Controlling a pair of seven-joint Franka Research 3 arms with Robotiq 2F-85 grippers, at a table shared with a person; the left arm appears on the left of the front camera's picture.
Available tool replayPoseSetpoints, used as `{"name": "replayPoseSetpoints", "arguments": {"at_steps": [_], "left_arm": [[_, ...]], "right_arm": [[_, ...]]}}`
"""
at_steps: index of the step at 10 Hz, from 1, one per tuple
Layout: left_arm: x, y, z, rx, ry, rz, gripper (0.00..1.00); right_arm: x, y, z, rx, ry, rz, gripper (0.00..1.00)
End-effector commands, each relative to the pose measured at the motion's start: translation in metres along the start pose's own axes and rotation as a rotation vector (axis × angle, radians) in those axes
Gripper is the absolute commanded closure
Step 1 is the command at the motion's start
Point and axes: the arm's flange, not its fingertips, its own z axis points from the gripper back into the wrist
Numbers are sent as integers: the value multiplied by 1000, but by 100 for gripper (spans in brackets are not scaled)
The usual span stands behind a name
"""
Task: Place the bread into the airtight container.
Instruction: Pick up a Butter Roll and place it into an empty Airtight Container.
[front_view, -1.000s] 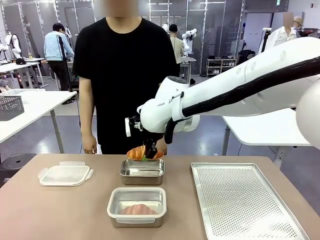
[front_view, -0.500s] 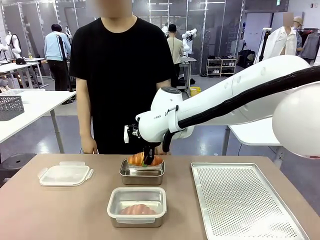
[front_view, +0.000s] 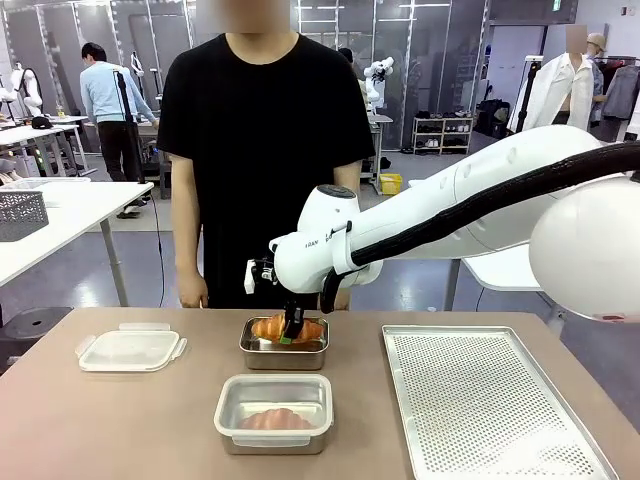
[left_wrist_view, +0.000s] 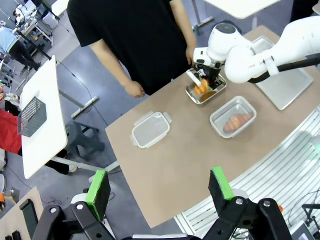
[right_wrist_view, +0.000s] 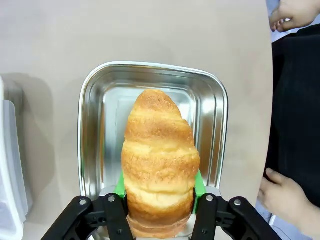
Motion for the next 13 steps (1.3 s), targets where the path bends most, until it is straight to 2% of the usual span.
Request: {"name": "replayPoseSetpoints", "arguments": {"at_steps": [1,8,13], "left_arm": [[-3,-5,9,-1,-22,-2,0],[-3,-5,9,-1,-22,-2,0],[-3,-5,9,-1,-22,-2,0]], "right_arm": [[5,-3,2,9,10,-29,41],[4,0,13,8,9,-28,0],[3,-3,8,4,-6,-7,0]]}}
